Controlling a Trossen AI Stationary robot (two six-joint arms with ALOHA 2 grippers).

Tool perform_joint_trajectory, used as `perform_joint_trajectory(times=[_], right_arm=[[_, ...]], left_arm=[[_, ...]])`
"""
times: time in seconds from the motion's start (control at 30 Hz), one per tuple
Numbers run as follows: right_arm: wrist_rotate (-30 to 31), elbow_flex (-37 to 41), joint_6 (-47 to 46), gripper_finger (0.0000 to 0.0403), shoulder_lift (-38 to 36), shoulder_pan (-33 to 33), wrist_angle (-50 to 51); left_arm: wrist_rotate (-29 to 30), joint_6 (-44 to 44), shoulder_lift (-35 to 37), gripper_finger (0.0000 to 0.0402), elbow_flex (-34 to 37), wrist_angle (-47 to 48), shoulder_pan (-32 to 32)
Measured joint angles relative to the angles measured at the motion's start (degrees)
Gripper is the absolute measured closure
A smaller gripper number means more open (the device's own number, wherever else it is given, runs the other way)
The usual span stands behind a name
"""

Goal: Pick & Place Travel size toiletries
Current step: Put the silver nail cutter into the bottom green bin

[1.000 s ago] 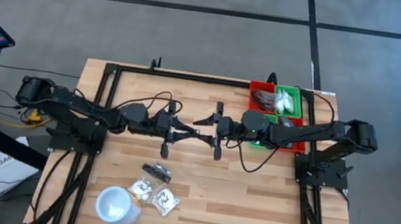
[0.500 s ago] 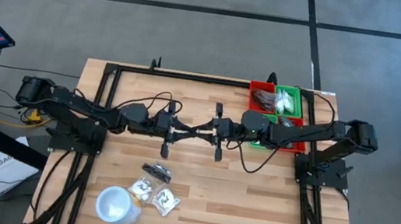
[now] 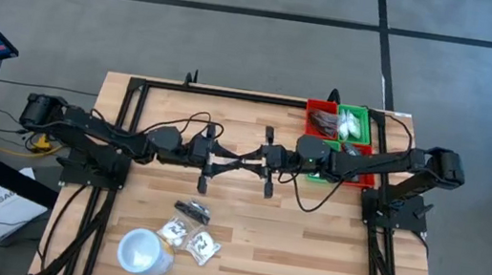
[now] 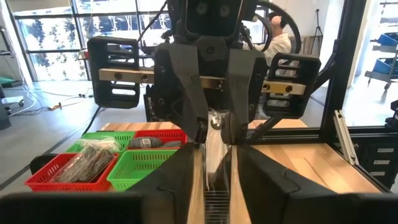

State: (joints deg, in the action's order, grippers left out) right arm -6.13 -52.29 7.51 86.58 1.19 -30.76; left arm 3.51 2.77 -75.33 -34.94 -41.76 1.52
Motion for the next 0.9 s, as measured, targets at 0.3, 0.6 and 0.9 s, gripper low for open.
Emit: perform_joint_trajectory(times=[0.3,0.6,0.9], right_arm=[[0.17,0.09,-0.80,0.0358,-3.91,0.79,9.40],[3.99,0.08,-3.31,0.0358,-11.99,0.72,27.52],[15.42,0.05,-11.87,0.0358,-16.86,0.78,46.46]], left_arm=[[0.15,0.00,0.05,0.0241,-0.10,3.50,0.02],[1.27,-0.16,0.03,0.0237,-0.09,10.29,0.36],[1.26,-1.94,0.03,0.0238,-0.04,14.89,0.85]])
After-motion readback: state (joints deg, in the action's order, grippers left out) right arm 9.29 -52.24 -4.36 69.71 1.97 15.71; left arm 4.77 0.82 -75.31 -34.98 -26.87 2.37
